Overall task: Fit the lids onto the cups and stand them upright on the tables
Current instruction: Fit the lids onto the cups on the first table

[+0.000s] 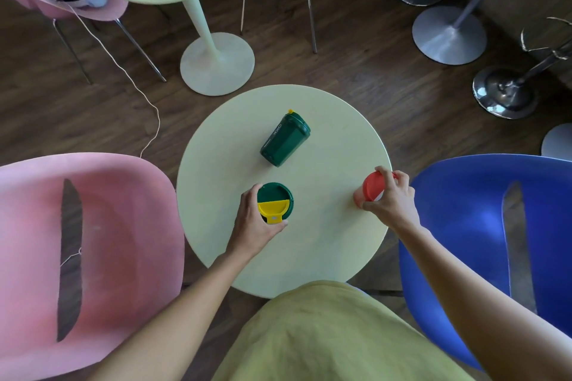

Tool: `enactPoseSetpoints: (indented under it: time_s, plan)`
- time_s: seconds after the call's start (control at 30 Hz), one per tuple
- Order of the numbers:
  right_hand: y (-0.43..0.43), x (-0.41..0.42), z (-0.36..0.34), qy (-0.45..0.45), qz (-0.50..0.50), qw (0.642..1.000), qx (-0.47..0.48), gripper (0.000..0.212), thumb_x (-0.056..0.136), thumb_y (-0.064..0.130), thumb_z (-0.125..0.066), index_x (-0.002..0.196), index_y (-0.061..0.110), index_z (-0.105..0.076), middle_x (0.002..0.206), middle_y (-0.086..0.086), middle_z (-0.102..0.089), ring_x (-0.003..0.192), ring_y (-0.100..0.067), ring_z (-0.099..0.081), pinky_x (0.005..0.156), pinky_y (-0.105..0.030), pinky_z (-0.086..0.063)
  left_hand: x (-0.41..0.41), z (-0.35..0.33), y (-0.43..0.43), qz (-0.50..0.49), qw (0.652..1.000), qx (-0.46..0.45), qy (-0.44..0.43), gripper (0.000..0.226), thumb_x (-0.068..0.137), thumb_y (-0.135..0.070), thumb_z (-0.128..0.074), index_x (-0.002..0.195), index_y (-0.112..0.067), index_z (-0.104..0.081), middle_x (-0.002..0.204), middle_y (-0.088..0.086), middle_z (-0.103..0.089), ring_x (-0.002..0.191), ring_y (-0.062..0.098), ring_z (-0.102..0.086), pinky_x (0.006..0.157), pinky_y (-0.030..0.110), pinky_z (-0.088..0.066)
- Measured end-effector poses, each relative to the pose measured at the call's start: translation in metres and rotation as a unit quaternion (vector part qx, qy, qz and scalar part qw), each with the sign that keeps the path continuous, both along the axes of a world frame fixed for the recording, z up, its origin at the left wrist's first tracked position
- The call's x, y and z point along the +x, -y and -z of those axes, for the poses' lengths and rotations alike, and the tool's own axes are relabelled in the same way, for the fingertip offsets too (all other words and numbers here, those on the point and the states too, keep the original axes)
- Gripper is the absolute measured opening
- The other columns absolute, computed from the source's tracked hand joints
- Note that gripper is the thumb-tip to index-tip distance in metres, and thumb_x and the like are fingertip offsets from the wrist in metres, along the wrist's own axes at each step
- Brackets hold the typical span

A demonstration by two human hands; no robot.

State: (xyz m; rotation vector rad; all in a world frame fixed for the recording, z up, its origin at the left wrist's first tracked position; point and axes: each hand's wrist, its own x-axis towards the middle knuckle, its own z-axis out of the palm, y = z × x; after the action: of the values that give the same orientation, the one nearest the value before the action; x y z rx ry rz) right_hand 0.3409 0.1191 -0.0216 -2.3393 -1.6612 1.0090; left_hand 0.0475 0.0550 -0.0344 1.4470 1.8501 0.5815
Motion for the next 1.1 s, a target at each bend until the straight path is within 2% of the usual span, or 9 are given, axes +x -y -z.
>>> enactPoseSetpoints:
  time_s: [0.23, 0.43, 0.53, 0.6, 0.67, 0.73, 0.8, 0.93, 1.1]
  plan:
    - [0.001, 0.0, 0.002, 0.002, 0.001, 1.0, 0.005, 0.085, 0.071, 0.034, -0.08, 0.139, 0.038, -0.031, 0.144, -0.001, -0.025, 0.128, -0.033, -0.03, 0.08, -0.045, -0.051, 0.021, 0.0, 0.006, -0.065, 0.998, 0.011, 0.0, 0.097, 0.062, -0.031, -0.089, 0.14, -0.013, -0.033, 0.132, 0.008, -0.042, 0.123, 0.022, -0.044, 0.101, 0.033, -0.045]
    - [0.0, 0.001, 0.002, 0.005, 0.0, 1.0, 0.0, 0.086, 0.069, 0.032, -0.081, 0.138, 0.039, -0.03, 0.142, -0.001, -0.026, 0.126, -0.031, -0.031, 0.075, -0.045, -0.052, 0.018, 0.006, 0.012, -0.041, 0.998, 0.007, 0.043, 0.103, 0.066, -0.034, -0.085, 0.147, -0.017, -0.025, 0.141, 0.003, -0.034, 0.133, 0.016, -0.035, 0.109, 0.03, -0.036]
    - [-0.001, -0.001, 0.002, 0.006, -0.001, 1.0, 0.014, 0.091, 0.067, 0.032, -0.082, 0.14, 0.035, -0.029, 0.141, -0.002, -0.031, 0.123, -0.031, -0.035, 0.075, -0.044, -0.051, 0.016, 0.002, 0.012, -0.062, 0.994, -0.016, 0.089, 0.092, 0.077, -0.04, -0.078, 0.149, -0.021, -0.024, 0.141, -0.007, -0.031, 0.131, 0.006, -0.032, 0.105, 0.022, -0.033]
    - [-0.002, -0.005, 0.003, 0.0, -0.015, 0.999, 0.038, 0.095, 0.066, 0.037, -0.083, 0.142, 0.028, -0.027, 0.141, -0.003, -0.033, 0.123, -0.03, -0.038, 0.084, -0.043, -0.048, 0.016, -0.001, 0.01, -0.101, 0.988, -0.03, 0.11, 0.078, 0.086, -0.039, -0.069, 0.149, -0.019, -0.026, 0.14, -0.008, -0.032, 0.13, 0.004, -0.033, 0.102, 0.018, -0.029]
    - [-0.008, -0.014, 0.002, -0.016, -0.043, 0.998, 0.048, 0.097, 0.064, 0.036, -0.085, 0.142, 0.023, -0.028, 0.141, -0.006, -0.034, 0.126, -0.03, -0.038, 0.096, -0.043, -0.046, 0.015, 0.0, 0.007, -0.146, 0.982, -0.039, 0.116, 0.064, 0.091, -0.033, -0.064, 0.144, -0.015, -0.034, 0.14, -0.002, -0.04, 0.128, 0.01, -0.04, 0.097, 0.017, -0.031]
    - [-0.016, -0.027, -0.001, -0.037, -0.078, 0.995, 0.041, 0.098, 0.063, 0.032, -0.086, 0.143, 0.027, -0.03, 0.14, -0.009, -0.033, 0.128, -0.03, -0.037, 0.099, -0.044, -0.044, 0.014, 0.002, 0.006, -0.178, 0.975, -0.048, 0.125, 0.052, 0.09, -0.029, -0.066, 0.136, -0.013, -0.045, 0.131, 0.003, -0.051, 0.119, 0.017, -0.05, 0.084, 0.014, -0.037]
    - [-0.027, -0.041, -0.005, -0.044, -0.128, 0.99, 0.031, 0.099, 0.063, 0.026, -0.087, 0.144, 0.032, -0.03, 0.14, -0.011, -0.032, 0.127, -0.032, -0.037, 0.098, -0.044, -0.043, 0.012, 0.003, 0.005, -0.192, 0.97, -0.054, 0.141, 0.048, 0.088, -0.029, -0.069, 0.13, -0.014, -0.051, 0.124, 0.004, -0.056, 0.11, 0.017, -0.055, 0.077, 0.013, -0.04]
    - [-0.047, -0.069, -0.015, -0.013, -0.251, 0.968, 0.011, 0.102, 0.065, 0.019, -0.085, 0.146, 0.037, -0.027, 0.146, -0.008, -0.03, 0.126, -0.034, -0.035, 0.094, -0.05, -0.047, 0.009, 0.003, 0.004, -0.198, 0.965, -0.065, 0.162, 0.05, 0.085, -0.03, -0.072, 0.128, -0.015, -0.053, 0.122, 0.003, -0.058, 0.104, 0.011, -0.056, 0.075, 0.008, -0.041]
    - [-0.06, -0.096, -0.017, 0.016, -0.312, 0.95, 0.008, 0.101, 0.065, 0.019, -0.084, 0.146, 0.036, -0.027, 0.146, -0.007, -0.031, 0.124, -0.034, -0.036, 0.089, -0.049, -0.05, 0.006, 0.003, 0.001, -0.203, 0.962, -0.078, 0.166, 0.048, 0.082, -0.028, -0.075, 0.124, -0.015, -0.055, 0.12, 0.004, -0.06, 0.102, 0.011, -0.057, 0.071, 0.004, -0.043]
